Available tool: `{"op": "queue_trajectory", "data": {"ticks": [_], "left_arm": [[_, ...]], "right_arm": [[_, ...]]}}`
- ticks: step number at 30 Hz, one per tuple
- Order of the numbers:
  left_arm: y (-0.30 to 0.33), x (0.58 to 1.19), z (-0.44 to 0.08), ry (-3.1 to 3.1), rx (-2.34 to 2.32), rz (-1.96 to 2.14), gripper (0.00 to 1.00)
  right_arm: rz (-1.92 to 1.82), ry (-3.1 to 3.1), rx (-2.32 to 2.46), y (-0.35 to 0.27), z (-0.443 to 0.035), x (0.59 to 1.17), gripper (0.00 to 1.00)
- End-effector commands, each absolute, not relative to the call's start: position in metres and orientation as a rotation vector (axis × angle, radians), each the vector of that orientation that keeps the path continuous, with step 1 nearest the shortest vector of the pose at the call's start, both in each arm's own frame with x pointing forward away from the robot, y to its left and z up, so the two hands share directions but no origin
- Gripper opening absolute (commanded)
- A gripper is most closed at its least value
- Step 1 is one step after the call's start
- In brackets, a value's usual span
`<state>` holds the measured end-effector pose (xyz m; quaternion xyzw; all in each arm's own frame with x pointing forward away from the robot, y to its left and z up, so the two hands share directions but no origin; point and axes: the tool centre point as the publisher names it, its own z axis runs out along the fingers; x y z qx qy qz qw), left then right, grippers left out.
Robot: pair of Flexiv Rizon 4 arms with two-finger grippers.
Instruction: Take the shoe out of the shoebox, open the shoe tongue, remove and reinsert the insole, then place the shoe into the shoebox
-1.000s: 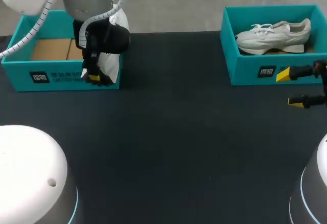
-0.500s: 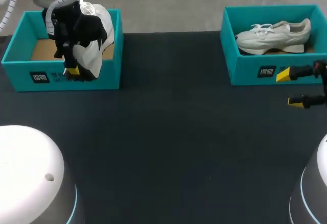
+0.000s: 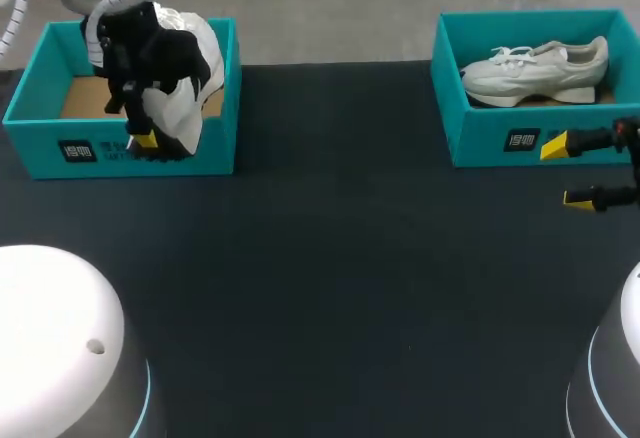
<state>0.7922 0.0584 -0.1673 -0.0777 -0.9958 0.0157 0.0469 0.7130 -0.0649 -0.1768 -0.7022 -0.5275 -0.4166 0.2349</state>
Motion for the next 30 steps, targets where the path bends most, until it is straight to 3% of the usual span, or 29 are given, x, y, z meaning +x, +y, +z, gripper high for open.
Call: {"op": "queue_trajectory", "data": {"ticks": [1,30], "left_arm": [[0.08,0.803,-0.171,-3.047,-0.283,0.012,0.0],[0.243,0.89,-0.18,-3.12,0.056,-0.219,0.0]], "right_arm": [[-1.142,-1.448,-1.93,-0.065,-0.177,0.712,1.0],[-1.142,-1.448,-1.93,-0.065,-0.177,0.712,1.0]]}}
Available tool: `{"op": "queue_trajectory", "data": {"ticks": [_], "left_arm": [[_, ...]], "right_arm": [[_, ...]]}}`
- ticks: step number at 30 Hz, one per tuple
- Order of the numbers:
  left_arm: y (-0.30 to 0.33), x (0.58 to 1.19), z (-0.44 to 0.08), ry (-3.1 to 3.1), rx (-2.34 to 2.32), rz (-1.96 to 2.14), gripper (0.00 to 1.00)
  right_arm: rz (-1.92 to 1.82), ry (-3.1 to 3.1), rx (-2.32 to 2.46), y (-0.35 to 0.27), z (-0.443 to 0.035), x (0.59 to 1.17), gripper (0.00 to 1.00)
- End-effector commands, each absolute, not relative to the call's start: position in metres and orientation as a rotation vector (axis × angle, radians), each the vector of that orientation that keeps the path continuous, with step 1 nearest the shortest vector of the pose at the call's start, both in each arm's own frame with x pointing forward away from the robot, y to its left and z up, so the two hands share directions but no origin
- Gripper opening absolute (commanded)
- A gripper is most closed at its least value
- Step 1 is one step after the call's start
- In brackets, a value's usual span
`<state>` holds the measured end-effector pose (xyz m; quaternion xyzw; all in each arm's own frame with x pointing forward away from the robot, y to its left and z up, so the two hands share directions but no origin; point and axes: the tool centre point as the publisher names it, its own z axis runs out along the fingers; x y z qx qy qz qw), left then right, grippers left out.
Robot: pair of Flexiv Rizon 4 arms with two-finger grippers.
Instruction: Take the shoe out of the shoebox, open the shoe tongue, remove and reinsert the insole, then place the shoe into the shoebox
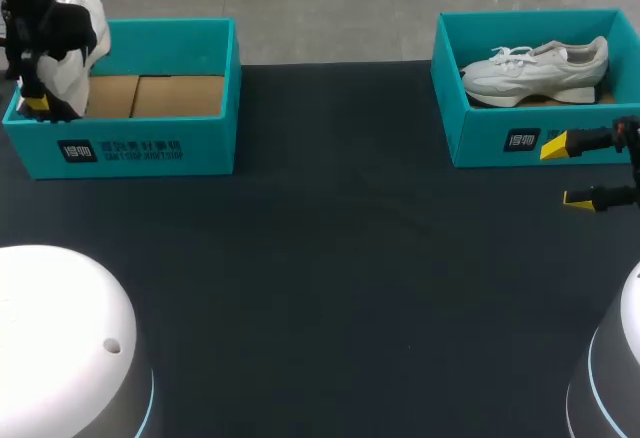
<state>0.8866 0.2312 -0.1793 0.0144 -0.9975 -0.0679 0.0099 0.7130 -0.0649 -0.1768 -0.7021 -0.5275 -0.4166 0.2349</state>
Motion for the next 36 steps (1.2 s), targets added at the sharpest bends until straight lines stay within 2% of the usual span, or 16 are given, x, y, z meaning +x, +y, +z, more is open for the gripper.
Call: {"op": "queue_trajectory", "data": {"ticks": [1,20,36], "left_arm": [[0.247,0.892,-0.18,-3.123,0.049,-0.239,0.0],[0.315,0.929,-0.197,-3.126,0.109,-0.305,0.0],[0.306,0.983,-0.215,-3.154,0.11,-0.284,0.0]], "right_arm": [[-1.142,-1.448,-1.93,-0.065,-0.177,0.712,1.0],[-1.142,-1.448,-1.93,-0.065,-0.177,0.712,1.0],[-1.142,-1.448,-1.93,-0.065,-0.177,0.712,1.0]]}}
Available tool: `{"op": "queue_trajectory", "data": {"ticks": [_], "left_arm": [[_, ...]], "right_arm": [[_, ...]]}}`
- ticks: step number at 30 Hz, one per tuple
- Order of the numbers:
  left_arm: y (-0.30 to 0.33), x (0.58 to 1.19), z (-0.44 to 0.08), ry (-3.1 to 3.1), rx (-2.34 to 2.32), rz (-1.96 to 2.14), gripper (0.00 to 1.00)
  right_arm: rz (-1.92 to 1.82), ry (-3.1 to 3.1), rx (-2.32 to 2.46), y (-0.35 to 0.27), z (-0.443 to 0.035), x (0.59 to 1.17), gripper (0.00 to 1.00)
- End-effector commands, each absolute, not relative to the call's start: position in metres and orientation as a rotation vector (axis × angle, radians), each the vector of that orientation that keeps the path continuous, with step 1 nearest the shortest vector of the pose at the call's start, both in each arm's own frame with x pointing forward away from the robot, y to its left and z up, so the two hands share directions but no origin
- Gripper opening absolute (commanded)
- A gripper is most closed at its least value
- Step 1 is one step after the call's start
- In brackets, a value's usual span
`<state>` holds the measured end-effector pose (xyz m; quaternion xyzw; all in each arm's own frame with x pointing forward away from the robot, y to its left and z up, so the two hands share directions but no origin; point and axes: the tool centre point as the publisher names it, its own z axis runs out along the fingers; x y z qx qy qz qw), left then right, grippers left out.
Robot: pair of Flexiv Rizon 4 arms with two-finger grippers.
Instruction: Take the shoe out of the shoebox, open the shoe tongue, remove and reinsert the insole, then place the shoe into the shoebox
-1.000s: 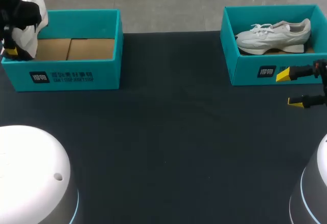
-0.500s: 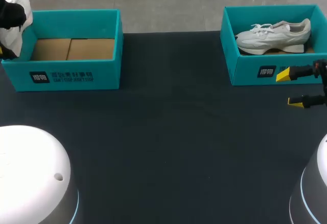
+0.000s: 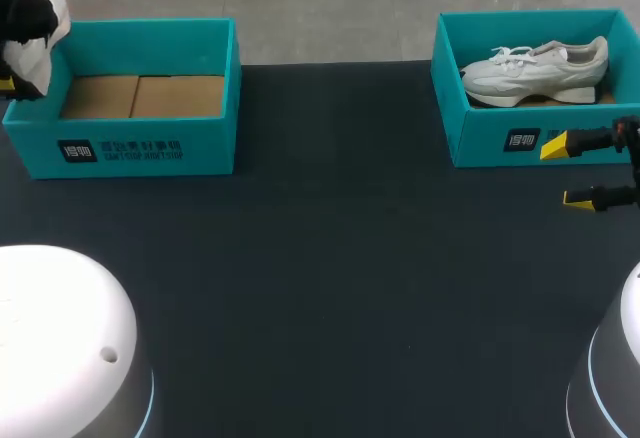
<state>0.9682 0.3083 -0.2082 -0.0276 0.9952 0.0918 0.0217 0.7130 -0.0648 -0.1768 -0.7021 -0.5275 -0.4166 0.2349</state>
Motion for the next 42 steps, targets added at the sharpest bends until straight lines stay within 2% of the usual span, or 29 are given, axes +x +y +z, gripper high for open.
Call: {"op": "queue_trajectory", "data": {"ticks": [1,21,33,42], "left_arm": [[0.306,0.985,-0.217,3.1,-0.117,0.269,0.0],[0.303,0.985,-0.219,3.112,-0.141,0.239,0.0],[0.336,1.01,-0.21,2.919,1.304,0.321,0.0],[0.334,1.019,-0.202,2.589,1.807,0.18,0.0]], "right_arm": [[-1.142,-1.448,-1.93,-0.065,-0.177,0.712,1.0],[-1.142,-1.448,-1.93,-0.065,-0.177,0.712,1.0],[-1.142,-1.448,-1.93,-0.065,-0.177,0.712,1.0],[-1.142,-1.448,-1.93,-0.065,-0.177,0.712,1.0]]}}
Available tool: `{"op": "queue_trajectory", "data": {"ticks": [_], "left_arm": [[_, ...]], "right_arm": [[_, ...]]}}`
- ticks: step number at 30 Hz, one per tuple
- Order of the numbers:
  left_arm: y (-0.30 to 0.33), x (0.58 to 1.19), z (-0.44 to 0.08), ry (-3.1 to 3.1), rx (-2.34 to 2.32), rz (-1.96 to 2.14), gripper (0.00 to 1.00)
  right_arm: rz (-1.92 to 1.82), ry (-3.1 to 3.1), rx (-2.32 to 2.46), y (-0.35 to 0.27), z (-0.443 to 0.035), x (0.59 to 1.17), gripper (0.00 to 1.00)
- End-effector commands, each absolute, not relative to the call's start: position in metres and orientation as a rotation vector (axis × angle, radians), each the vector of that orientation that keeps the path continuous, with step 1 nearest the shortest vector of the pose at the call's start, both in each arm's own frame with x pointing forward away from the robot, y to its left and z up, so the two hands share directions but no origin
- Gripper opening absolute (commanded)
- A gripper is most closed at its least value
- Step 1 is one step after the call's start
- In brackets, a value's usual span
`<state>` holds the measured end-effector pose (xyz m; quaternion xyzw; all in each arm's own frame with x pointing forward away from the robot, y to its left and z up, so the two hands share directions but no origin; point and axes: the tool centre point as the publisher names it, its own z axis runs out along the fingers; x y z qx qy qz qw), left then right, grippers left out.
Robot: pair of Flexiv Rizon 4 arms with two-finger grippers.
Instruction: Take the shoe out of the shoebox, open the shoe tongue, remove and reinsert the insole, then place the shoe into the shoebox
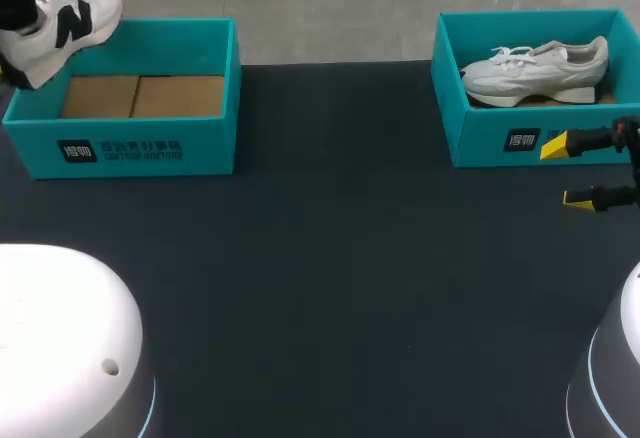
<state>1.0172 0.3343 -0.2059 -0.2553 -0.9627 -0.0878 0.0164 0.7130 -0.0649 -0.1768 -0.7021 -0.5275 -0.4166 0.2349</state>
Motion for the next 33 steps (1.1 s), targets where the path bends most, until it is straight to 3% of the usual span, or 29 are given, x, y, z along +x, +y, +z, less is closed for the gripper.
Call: {"op": "queue_trajectory", "data": {"ticks": [1,8,33], "left_arm": [[0.334,1.019,-0.202,-2.52,-1.843,-0.133,0.0],[0.335,1.011,-0.202,-2.358,-2.1,-0.066,0.0],[0.337,1.024,-0.206,-2.348,-2.074,-0.147,0.0]], "right_arm": [[-1.142,-1.448,-1.93,-0.065,-0.177,0.712,1.0],[-1.142,-1.448,-1.93,-0.065,-0.177,0.712,1.0],[-1.142,-1.448,-1.93,-0.065,-0.177,0.712,1.0]]}}
